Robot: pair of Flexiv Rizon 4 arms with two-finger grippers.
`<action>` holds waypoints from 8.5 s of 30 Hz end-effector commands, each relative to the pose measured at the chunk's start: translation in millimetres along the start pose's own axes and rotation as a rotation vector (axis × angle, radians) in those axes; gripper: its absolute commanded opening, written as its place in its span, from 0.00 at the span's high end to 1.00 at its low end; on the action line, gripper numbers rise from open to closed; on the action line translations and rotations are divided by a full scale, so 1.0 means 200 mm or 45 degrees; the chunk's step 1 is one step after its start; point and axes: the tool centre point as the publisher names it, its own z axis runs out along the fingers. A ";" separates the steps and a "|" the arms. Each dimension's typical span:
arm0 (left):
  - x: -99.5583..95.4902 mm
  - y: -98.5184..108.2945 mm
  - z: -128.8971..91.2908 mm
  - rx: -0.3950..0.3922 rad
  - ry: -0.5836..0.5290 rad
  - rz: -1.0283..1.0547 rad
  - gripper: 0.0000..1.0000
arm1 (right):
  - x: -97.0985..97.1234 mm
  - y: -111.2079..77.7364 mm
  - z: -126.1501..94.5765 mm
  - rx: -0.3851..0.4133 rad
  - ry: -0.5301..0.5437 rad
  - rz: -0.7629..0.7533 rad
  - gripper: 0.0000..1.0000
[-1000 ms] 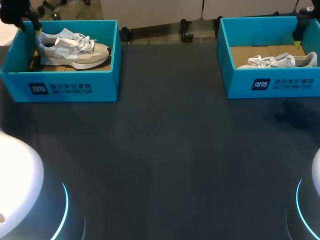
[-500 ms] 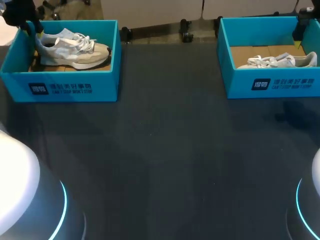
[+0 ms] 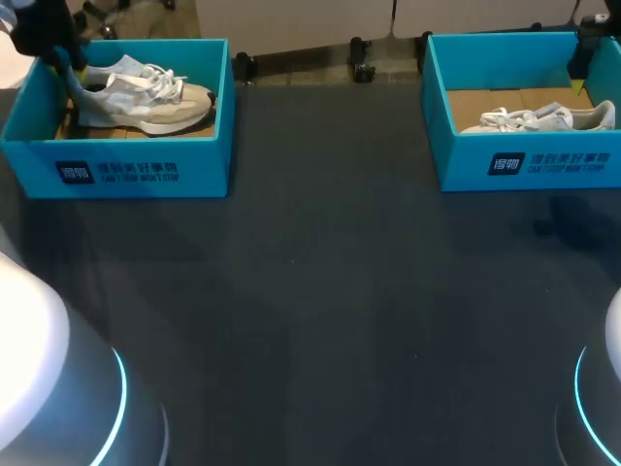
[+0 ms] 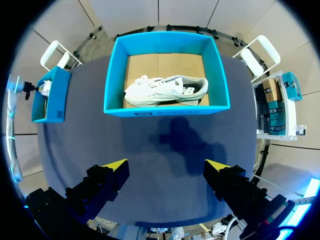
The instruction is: Take the shoe out of the shoebox, open the shoe tongue, remove and reinsert the insole, then place the shoe into the shoebox
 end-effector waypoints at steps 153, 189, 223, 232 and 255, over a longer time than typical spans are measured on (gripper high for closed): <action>-0.48 -0.71 -1.09 0.110 0.306 -0.498 1.00 | 0.00 0.00 0.00 0.001 -0.001 0.000 0.00; -1.16 -1.06 -1.08 0.116 0.384 -0.438 1.00 | 0.00 0.00 0.00 0.001 -0.001 0.000 0.00; -1.95 -1.27 -1.00 0.090 0.388 -0.506 1.00 | 0.00 0.00 0.00 0.001 -0.001 0.000 0.00; -2.13 -1.35 -0.98 0.094 0.377 -0.494 1.00 | 0.00 0.00 0.00 0.001 -0.001 0.000 0.00; -2.31 -1.53 -0.76 0.064 0.402 -0.471 1.00 | 0.00 0.00 0.00 0.001 -0.001 0.000 0.00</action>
